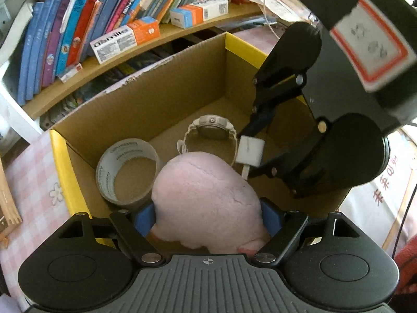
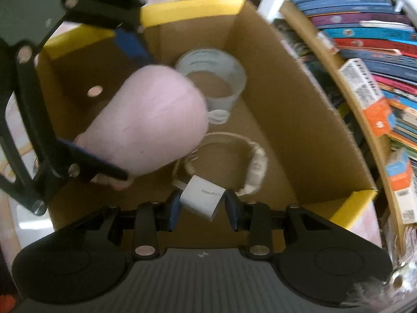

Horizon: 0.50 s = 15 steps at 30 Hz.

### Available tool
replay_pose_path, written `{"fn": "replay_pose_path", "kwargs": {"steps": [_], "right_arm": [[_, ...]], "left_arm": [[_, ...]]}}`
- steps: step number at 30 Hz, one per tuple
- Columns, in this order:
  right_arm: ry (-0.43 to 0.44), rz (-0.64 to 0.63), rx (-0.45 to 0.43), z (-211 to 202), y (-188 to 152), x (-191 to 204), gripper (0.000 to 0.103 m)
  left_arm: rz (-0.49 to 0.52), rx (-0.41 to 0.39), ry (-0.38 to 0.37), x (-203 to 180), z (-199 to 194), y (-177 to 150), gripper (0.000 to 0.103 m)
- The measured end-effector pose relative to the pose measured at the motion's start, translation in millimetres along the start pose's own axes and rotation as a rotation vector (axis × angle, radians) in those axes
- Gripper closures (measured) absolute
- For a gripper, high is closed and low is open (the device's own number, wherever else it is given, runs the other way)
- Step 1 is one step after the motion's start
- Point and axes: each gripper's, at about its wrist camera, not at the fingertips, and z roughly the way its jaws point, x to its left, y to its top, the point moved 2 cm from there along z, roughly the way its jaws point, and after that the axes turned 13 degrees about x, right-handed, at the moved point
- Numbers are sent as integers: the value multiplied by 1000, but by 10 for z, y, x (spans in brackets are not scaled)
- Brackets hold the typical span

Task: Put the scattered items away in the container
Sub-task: 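Lower the pig and the charger into the yellow box with both tools, then open the left tool to release the pig while the right tool releases the charger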

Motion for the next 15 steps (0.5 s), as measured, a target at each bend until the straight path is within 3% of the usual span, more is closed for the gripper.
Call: {"fn": "replay_pose_path", "kwargs": {"steps": [6,15], "right_arm": [[48,-34,28,84,47,39,69],[76,-40,14,58,62,37,64]], "left_arm": [[-15,38,-39,62,39,9,17],[-11,57,-23,67,61,53,12]]}}
